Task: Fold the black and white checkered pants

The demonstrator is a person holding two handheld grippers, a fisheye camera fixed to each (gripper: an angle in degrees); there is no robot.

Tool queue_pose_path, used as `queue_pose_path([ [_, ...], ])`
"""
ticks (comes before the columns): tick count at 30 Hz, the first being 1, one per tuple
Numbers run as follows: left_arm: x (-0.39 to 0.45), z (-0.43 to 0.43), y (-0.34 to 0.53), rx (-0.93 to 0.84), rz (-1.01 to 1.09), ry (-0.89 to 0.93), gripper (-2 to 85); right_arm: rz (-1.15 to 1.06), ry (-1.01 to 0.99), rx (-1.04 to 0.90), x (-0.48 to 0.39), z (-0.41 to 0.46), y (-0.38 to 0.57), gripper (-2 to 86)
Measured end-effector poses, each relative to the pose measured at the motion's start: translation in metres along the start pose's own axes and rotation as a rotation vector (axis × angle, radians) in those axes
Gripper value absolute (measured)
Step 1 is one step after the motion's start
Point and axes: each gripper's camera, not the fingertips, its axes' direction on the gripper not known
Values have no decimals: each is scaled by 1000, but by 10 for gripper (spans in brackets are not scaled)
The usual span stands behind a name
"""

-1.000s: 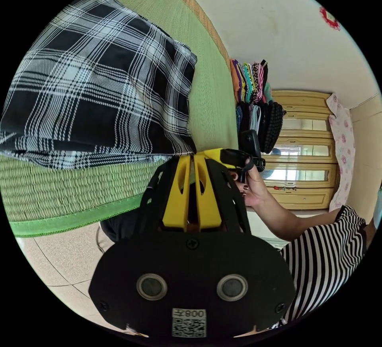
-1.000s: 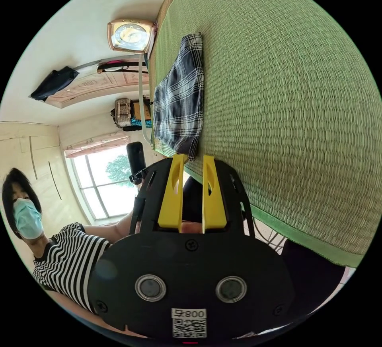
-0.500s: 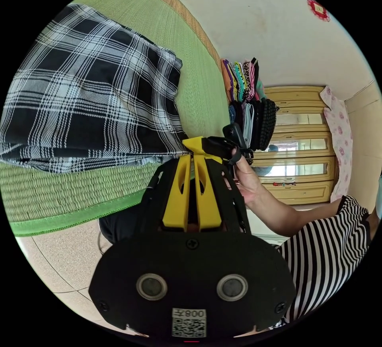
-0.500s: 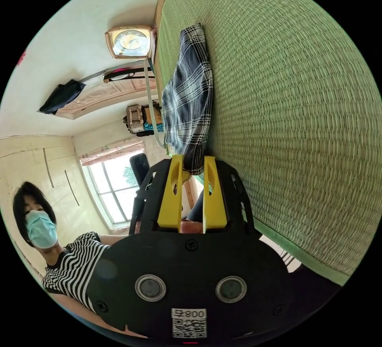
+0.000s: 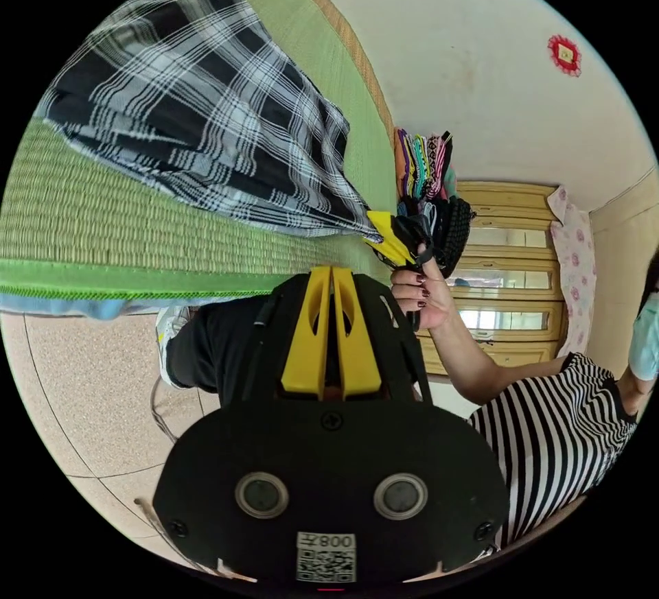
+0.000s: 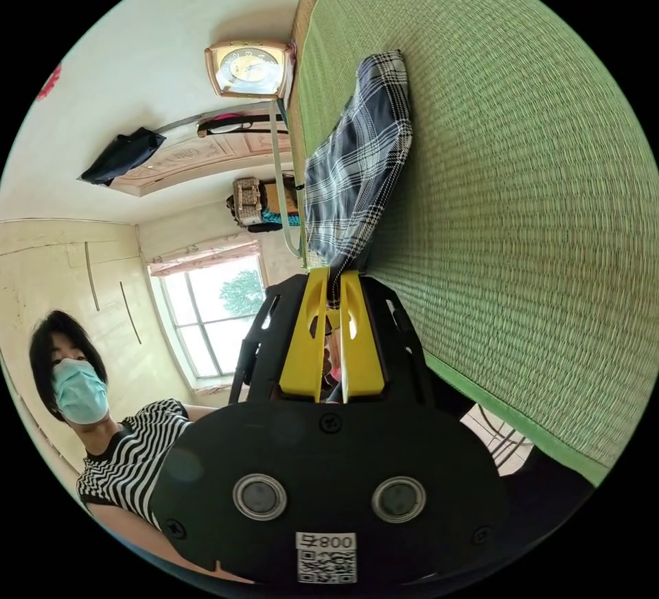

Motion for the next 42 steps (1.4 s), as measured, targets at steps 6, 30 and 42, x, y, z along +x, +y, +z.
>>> queue_pose_path([
  [6, -33, -32, 24, 151, -170, 144, 54, -58, -9, 2, -25, -15, 4, 21],
  [30, -45, -66, 70, 550, -556, 504, 147, -196, 63, -5, -101, -51, 48, 18],
  [42, 7, -77, 89, 550, -537, 375, 44, -144, 70, 77, -73, -105, 121, 20],
])
